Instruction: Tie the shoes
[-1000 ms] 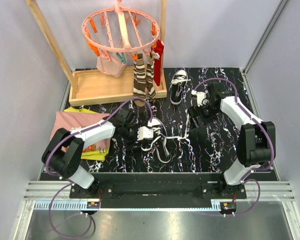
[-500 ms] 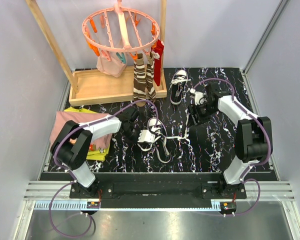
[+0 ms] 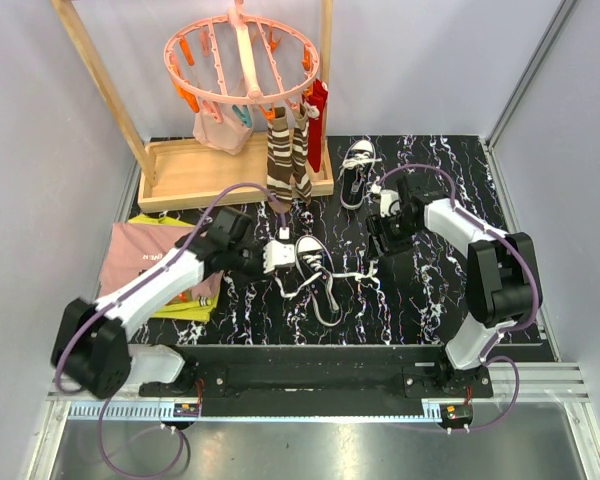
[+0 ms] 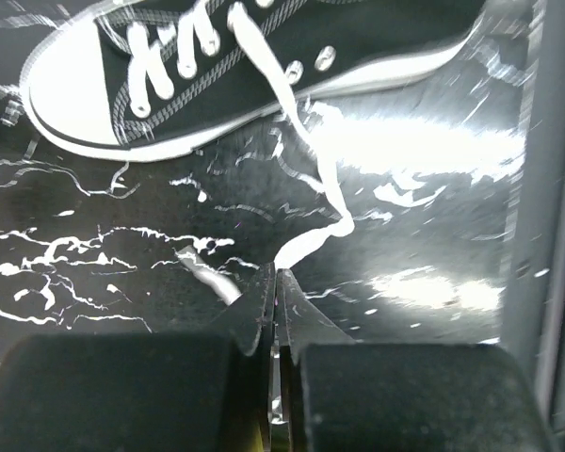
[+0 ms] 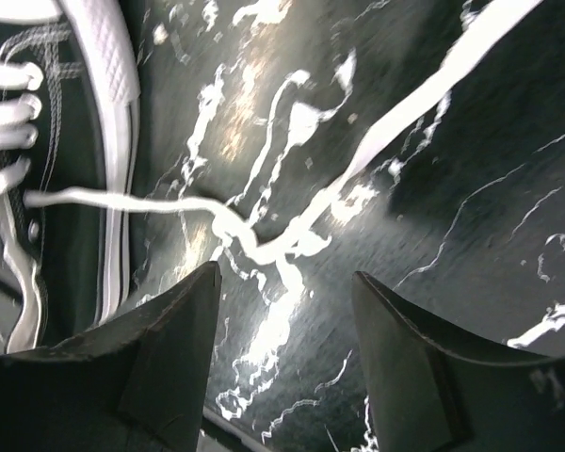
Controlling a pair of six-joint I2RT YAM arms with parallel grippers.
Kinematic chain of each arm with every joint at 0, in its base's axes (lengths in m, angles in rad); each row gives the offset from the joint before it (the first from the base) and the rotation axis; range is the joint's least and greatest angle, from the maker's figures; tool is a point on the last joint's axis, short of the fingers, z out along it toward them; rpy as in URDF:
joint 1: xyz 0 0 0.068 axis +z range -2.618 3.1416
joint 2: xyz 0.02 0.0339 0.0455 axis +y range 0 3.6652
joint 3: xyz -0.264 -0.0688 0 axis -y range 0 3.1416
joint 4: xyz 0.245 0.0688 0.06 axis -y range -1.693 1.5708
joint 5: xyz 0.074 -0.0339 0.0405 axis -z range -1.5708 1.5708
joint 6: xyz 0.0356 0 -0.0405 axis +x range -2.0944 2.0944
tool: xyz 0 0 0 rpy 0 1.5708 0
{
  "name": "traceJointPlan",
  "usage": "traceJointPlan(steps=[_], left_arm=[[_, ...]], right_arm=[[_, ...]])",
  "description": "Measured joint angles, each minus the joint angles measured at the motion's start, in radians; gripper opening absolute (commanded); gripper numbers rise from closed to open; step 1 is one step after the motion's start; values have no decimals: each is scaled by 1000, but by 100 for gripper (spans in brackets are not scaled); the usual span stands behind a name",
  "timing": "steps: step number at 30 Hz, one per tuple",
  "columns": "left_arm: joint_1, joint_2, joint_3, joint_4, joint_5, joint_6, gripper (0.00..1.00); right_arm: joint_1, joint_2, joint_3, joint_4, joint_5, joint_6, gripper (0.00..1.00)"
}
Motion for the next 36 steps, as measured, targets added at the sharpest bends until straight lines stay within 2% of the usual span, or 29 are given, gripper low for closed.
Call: traceJointPlan(steps=[3,4,7,9,10,11,13,19,25,31,36], left_arm=[[-2,-94,-44,32,17,-65,0],[-2,-116,-58,40,19,-81,0],[-2,-147,-83,48,22,-114,0],[-3,-158,-90,47,24,-127,0],[-3,-162,-91,48,25,-130,0],[-4,-166,-92,48,25,-132,0],[-8,-180,-92,48,26,-135,0],[-16,-230,-95,41,35,-126,0],[-31,-334,-156,32,57,-89,0],[-46,-441,-235,32,55,-34,0],[-48,-562,-306,45,46,12,0]], right_arm=[[0,29,5,34,15,34,61],[0,48,8,44,16,43,57],[0,105,11,66,16,66,55],[0,137,11,71,16,81,46],[-1,146,11,73,10,89,40],[-1,147,11,76,9,95,21],[-1,152,11,81,4,117,0],[-2,138,25,80,-77,121,0],[29,-23,154,109,-237,126,0],[249,-140,241,219,-348,162,0],[397,-117,229,262,-387,217,0]])
